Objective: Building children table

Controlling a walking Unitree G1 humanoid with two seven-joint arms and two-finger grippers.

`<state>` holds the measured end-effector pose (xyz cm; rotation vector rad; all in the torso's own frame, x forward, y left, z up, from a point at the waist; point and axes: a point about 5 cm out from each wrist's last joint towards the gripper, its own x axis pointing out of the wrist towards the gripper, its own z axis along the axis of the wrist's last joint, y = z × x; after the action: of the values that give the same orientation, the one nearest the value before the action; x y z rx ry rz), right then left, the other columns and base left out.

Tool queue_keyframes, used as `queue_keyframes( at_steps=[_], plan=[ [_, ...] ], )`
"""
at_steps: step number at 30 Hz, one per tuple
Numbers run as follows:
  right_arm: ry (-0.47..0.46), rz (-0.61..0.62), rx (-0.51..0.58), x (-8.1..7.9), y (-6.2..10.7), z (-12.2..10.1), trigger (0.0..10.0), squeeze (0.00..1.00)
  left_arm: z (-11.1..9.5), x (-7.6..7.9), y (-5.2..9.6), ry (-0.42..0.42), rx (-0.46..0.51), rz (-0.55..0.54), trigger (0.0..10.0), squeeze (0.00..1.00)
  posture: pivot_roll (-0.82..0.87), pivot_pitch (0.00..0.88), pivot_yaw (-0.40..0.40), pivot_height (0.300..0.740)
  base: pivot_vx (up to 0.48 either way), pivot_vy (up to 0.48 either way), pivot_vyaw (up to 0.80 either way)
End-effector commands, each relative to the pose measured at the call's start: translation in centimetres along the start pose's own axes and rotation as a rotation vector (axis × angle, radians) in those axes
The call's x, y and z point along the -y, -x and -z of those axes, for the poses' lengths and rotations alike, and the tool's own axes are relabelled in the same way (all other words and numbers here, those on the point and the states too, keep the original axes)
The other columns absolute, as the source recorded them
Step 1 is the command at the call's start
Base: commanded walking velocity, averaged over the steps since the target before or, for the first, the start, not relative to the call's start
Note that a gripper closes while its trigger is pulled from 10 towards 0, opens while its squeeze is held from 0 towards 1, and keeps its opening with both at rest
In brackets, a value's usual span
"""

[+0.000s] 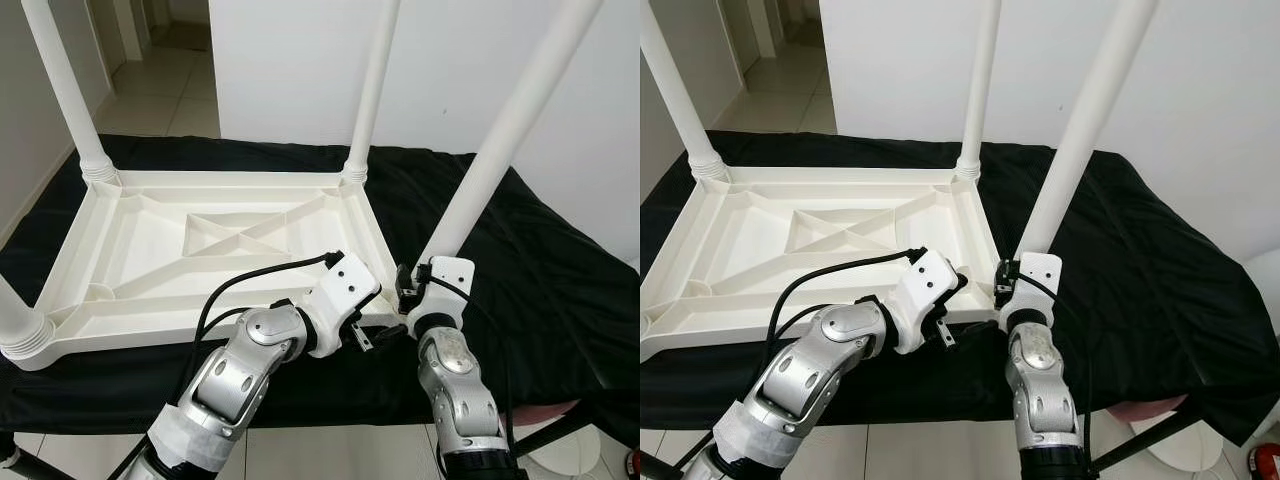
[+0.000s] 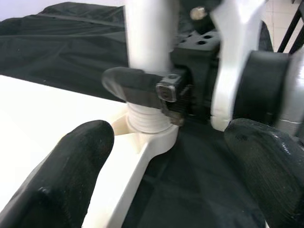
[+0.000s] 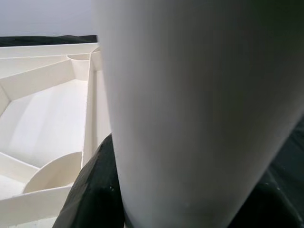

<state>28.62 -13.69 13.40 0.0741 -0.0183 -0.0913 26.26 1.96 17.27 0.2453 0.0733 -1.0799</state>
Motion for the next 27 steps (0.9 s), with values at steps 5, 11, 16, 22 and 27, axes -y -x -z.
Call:
queue_keyframes(
  at_steps=[5,11,16,22,27],
  plan=[
    [-0.037,-0.025,-0.036,-0.8,0.6,0.6,10.0,0.0,0.1,-0.5,-0.1,-0.014,-0.01,-0.054,10.0,0.0,-0.09,0.0,-0.06,0.74,0.0,0.0,0.0],
    [-0.045,-0.061,-0.018,-0.6,0.7,0.5,10.0,1.0,0.0,-0.7,-0.2,-0.034,-0.007,-0.064,10.0,0.0,-0.09,0.0,-0.061,0.74,0.0,0.0,0.0],
    [-0.008,-0.086,0.0,0.3,0.7,0.7,10.0,1.0,-0.1,-0.9,-0.2,-0.057,0.0,-0.079,10.0,0.0,-0.08,0.0,-0.061,0.74,0.0,0.0,0.0],
    [0.037,-0.158,0.034,1.9,0.2,0.5,10.0,0.0,-0.1,-0.9,-0.3,-0.062,-0.003,-0.079,10.0,0.0,-0.08,0.0,-0.06,0.74,0.0,0.0,0.0],
    [0.084,-0.256,0.045,2.9,-0.4,0.1,10.0,0.0,0.0,-0.8,-0.2,-0.06,-0.007,-0.077,10.0,0.0,-0.07,0.0,-0.063,0.74,0.0,0.0,0.0]
  ],
)
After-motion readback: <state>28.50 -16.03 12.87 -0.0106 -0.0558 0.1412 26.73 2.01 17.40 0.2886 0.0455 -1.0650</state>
